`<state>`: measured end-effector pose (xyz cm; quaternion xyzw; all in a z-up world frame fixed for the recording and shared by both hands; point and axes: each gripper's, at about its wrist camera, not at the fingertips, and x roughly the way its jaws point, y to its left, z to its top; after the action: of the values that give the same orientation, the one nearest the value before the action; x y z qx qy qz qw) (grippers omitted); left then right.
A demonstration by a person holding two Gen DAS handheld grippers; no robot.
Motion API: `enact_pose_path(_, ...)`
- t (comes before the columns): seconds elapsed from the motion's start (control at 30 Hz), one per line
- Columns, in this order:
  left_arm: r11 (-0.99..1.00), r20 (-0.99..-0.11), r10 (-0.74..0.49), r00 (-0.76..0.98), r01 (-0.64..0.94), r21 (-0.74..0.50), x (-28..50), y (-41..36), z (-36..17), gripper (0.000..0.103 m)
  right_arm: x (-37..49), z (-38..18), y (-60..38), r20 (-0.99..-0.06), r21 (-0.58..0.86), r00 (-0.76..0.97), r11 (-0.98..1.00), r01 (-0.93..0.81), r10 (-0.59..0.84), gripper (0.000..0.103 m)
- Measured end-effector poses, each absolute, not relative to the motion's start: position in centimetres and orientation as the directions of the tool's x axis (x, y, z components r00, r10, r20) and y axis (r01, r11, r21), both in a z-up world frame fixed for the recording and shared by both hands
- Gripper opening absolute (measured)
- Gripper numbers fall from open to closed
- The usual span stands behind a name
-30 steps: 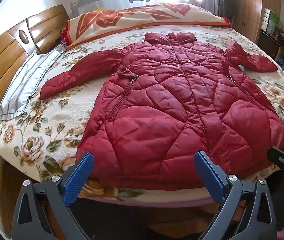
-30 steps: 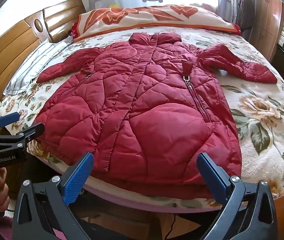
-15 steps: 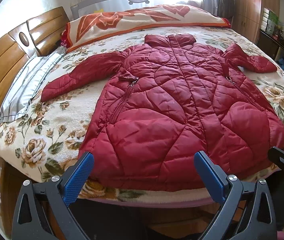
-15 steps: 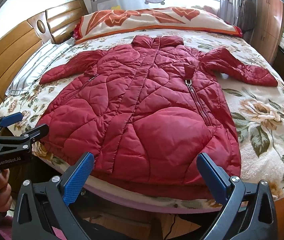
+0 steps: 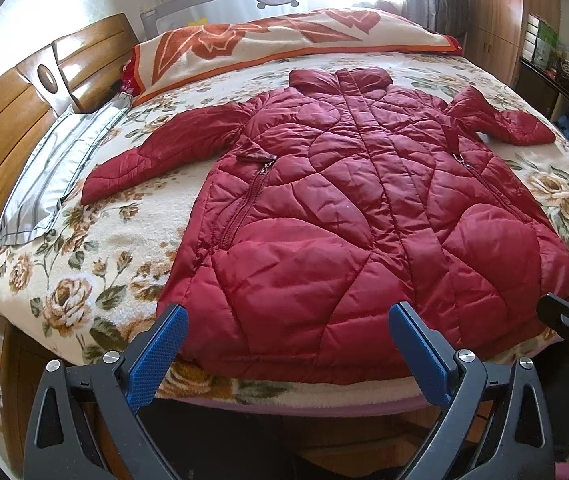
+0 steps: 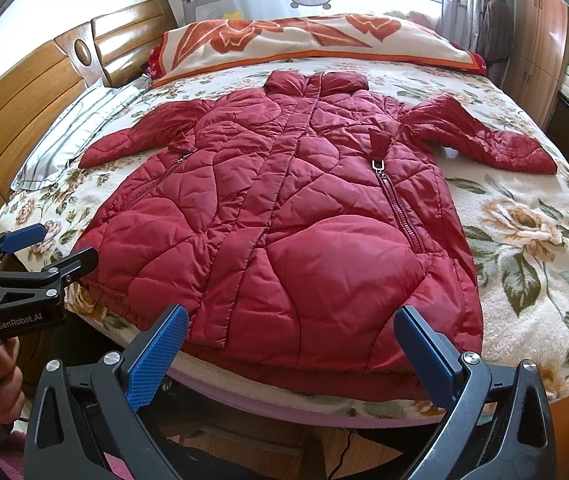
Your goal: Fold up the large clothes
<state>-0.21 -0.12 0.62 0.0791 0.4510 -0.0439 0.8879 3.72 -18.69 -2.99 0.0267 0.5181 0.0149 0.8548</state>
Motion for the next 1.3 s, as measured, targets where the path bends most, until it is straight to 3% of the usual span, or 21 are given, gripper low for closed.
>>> enact_pose_path(0.7,0.985,-0.798,-0.033,0.601,0.153,0.075,0.5,-0.2,0.4,0.102,4.1,-3.0,-18.9,-0.881,0.093,0.467,0.996,0.003,0.081,0.103)
enact_pose_path(0.93,0.983,-0.812,-0.007,0.584,0.153,0.101,1.4,-0.3,-0.3,0.102,4.7,-4.1,-19.9,-0.933,0.064,0.356,0.998,0.029,0.050,0.103)
enact_pose_path(1.3,0.982,-0.819,-0.001,0.574,0.157,0.108,3.0,-0.5,-1.3,0.102,5.4,-5.0,-21.2,-0.925,0.093,0.374,0.995,0.045,0.069,0.103)
